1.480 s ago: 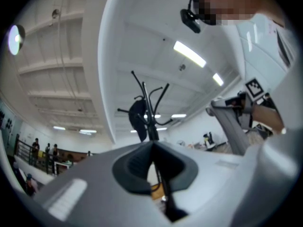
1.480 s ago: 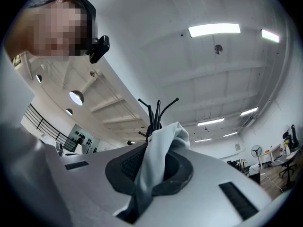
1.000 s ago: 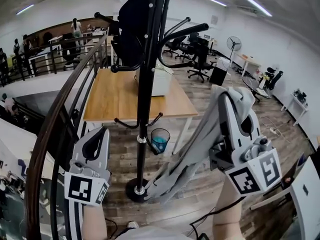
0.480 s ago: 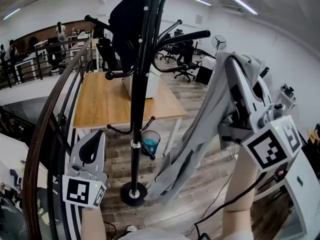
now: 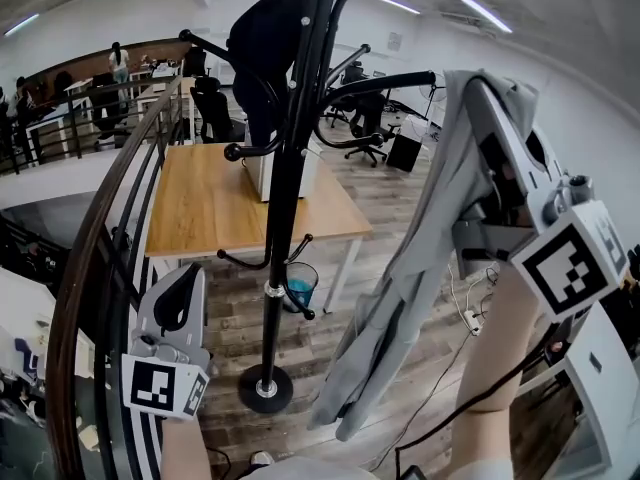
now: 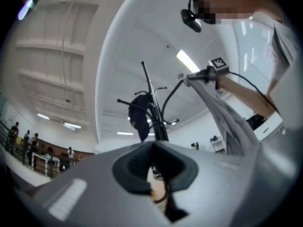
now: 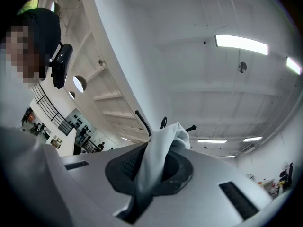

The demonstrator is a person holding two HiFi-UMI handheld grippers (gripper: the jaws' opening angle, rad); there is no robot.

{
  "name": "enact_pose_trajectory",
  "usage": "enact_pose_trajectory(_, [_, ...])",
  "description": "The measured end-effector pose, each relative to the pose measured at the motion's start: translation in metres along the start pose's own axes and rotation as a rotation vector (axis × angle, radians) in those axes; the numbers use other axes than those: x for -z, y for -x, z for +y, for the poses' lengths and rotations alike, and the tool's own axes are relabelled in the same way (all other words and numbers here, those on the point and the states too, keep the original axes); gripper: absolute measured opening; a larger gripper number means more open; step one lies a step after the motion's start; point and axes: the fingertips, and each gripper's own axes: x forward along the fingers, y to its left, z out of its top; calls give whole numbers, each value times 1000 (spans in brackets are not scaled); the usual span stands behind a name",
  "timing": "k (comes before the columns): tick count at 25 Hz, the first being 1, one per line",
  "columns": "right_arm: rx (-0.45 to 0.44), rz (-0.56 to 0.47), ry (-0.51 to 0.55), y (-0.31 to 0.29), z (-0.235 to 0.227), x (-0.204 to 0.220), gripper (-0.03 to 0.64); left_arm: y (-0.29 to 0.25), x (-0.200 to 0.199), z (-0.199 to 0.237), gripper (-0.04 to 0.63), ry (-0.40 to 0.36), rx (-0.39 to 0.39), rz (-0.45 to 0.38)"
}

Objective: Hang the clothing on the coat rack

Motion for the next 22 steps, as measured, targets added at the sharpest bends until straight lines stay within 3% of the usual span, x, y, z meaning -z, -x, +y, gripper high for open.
enact_pose_trajectory(12, [-19, 83, 35, -17, 15, 3, 6, 11, 2, 14, 6, 19, -21, 7])
enact_pose_trajectory(22, [-39, 152, 43, -23, 25, 33, 8, 9, 4, 15, 6, 19, -19, 11])
